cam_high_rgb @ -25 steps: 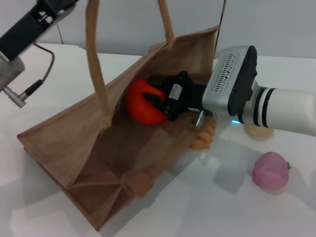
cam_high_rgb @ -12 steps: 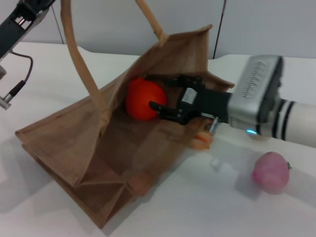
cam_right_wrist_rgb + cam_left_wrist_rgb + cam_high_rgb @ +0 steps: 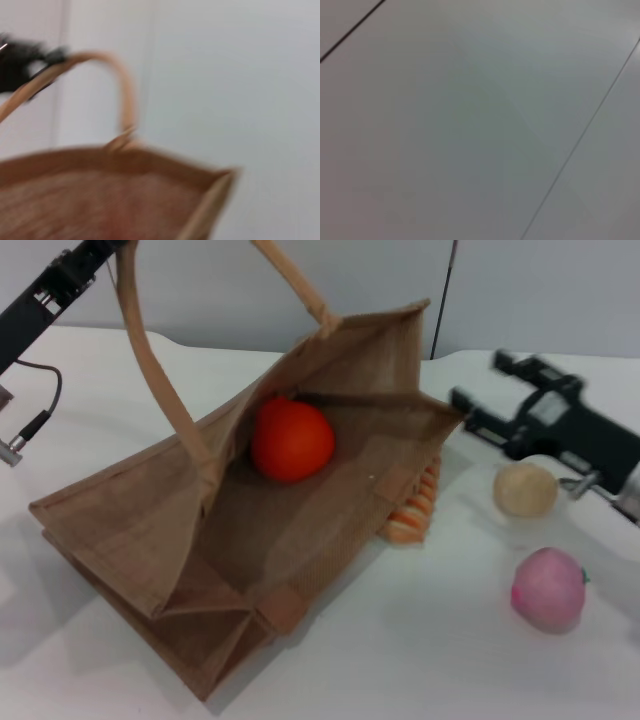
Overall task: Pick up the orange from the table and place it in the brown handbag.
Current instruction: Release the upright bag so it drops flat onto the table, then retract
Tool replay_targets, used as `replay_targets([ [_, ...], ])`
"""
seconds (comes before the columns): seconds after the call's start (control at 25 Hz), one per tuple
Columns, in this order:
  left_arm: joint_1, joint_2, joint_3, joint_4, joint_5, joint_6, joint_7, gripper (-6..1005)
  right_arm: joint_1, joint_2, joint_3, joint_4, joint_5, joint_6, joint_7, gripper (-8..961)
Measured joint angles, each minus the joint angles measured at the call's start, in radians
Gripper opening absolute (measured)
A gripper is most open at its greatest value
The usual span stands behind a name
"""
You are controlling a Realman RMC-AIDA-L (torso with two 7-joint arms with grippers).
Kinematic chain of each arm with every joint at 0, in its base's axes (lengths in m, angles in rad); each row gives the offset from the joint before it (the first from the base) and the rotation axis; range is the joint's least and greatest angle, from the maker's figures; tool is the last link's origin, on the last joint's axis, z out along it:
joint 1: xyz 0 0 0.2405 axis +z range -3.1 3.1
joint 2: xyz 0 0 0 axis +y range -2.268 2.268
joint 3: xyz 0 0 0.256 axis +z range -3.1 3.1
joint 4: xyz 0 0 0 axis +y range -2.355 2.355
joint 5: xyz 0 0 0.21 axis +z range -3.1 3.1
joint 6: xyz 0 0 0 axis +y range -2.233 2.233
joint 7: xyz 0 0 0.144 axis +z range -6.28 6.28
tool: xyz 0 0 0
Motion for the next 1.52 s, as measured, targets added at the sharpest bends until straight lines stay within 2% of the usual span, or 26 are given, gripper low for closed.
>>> replay_targets([
  [0.12, -0.002, -0.001, 0.000, -0.032, -0.007, 0.046, 0.061, 142, -0.049, 0.000, 0.140, -0.025, 0.000, -0.092, -0.025, 753],
  [0.24, -0.006, -0.001, 0.000, -0.044, -0.007, 0.069, 0.087, 152, -0.068, 0.001, 0.196, -0.028, 0.000, -0.125, -0.039, 753],
  [0.48, -0.013, -0.012, 0.002, -0.052, -0.004, 0.150, 0.169, 387, -0.102, 0.006, 0.323, -0.021, 0.000, -0.154, -0.063, 754],
  [0.72, -0.020, -0.033, 0.000, -0.087, -0.029, 0.232, 0.354, 504, -0.112, 0.009, 0.400, -0.027, 0.000, -0.143, -0.064, 754],
  [0.92, -0.025, -0.041, -0.001, -0.164, -0.125, 0.259, 0.545, 601, -0.130, 0.013, 0.489, -0.029, 0.000, -0.114, -0.078, 753],
  [1.2, -0.010, -0.043, -0.002, -0.239, -0.284, 0.265, 0.700, 589, -0.148, 0.019, 0.575, -0.030, 0.000, -0.101, -0.104, 752],
  [1.52, -0.010, -0.043, 0.000, -0.246, -0.305, 0.301, 0.705, 589, -0.150, 0.019, 0.585, -0.030, 0.000, -0.080, -0.101, 748],
])
